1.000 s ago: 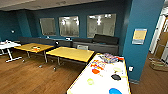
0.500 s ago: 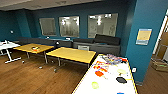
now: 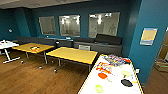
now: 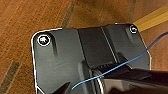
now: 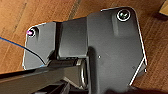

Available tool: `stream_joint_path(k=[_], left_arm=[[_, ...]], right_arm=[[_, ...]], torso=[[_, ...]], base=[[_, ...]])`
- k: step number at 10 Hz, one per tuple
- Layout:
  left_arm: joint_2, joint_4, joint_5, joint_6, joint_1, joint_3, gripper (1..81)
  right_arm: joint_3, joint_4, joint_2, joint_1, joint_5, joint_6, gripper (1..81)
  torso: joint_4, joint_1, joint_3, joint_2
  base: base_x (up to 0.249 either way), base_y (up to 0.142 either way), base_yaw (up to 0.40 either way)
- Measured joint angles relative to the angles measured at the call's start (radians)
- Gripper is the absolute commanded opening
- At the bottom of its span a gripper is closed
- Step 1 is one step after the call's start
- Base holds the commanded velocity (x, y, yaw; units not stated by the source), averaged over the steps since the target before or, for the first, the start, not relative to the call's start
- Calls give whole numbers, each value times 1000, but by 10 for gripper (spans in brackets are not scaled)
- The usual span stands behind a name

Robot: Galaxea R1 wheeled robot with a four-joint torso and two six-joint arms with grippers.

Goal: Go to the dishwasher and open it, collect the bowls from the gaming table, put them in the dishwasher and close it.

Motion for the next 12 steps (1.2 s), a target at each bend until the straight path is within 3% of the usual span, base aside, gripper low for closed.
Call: stream_joint_path(k=[8,12], left_arm=[[9,0,10,0,14,0,811],[9,0,10,0,14,0,811]], right_arm=[[-3,0,-9,-11,-1,1,811],[-3,0,-9,-11,-1,1,811]], torso=[[0,-2,0,0],[0,-2,0,0]], base=[[0,0,0],[0,0,-268]])
